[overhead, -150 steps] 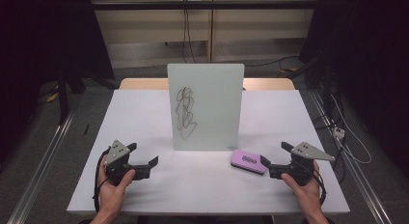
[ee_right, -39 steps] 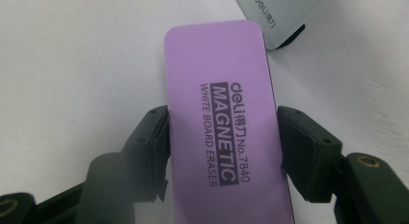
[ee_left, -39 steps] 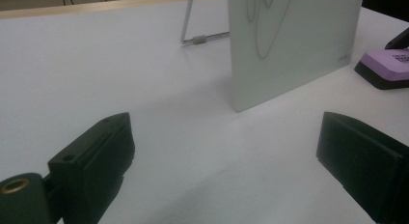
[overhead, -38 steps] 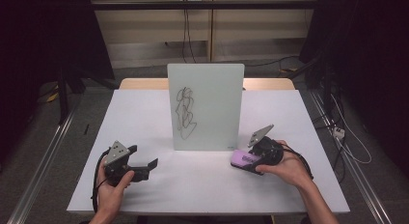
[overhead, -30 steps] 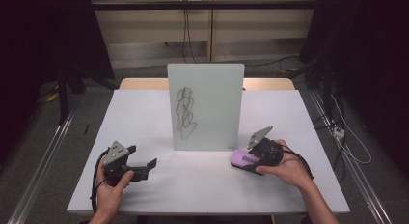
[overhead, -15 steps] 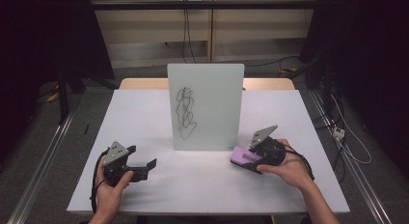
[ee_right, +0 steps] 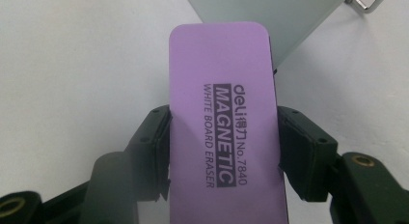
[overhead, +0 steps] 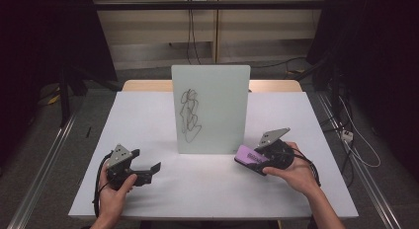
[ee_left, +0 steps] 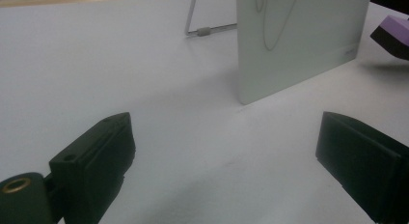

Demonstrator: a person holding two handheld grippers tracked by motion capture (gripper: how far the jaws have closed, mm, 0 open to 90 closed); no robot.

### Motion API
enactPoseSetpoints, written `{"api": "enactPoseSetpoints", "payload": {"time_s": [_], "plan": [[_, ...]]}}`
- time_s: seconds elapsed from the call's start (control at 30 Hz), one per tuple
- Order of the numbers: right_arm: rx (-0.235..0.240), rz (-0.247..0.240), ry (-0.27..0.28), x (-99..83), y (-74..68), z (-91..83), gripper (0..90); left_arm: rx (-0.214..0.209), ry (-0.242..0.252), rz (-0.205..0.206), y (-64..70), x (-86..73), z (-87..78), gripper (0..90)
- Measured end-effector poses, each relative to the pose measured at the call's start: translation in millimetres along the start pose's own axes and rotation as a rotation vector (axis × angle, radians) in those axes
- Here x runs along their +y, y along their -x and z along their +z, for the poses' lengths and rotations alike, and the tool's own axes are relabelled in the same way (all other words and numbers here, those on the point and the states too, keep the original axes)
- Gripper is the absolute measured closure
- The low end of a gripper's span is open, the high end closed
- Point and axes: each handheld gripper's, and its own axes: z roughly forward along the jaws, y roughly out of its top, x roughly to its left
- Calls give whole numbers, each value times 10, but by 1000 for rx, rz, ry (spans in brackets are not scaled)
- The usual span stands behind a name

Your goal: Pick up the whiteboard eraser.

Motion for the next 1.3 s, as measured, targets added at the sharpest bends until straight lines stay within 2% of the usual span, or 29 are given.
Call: {"api": "enactPoseSetpoints", "payload": {"time_s": [0.2, 0.77, 0.97, 1.0, 1.2, 1.3], "plan": [[-26, 22, 39, 13, 1, -32, 412, 5, -6, -5, -9, -1, 1, 63], [-57, 16, 145, 46, -95, -34, 413, 17, -1, -5, -13, 5, -21, 63], [-80, 0, 202, 109, -124, -92, 413, 7, -5, -11, -20, -3, 5, 63], [-98, -24, 204, 138, -152, -92, 413, 9, -9, -3, -22, -7, 2, 63], [-84, -54, 208, 195, -239, -47, 413, 38, -2, 5, -30, 4, -30, 64], [-84, -64, 219, 201, -258, -50, 413, 35, -5, 12, -2, 5, -32, 64]]}}
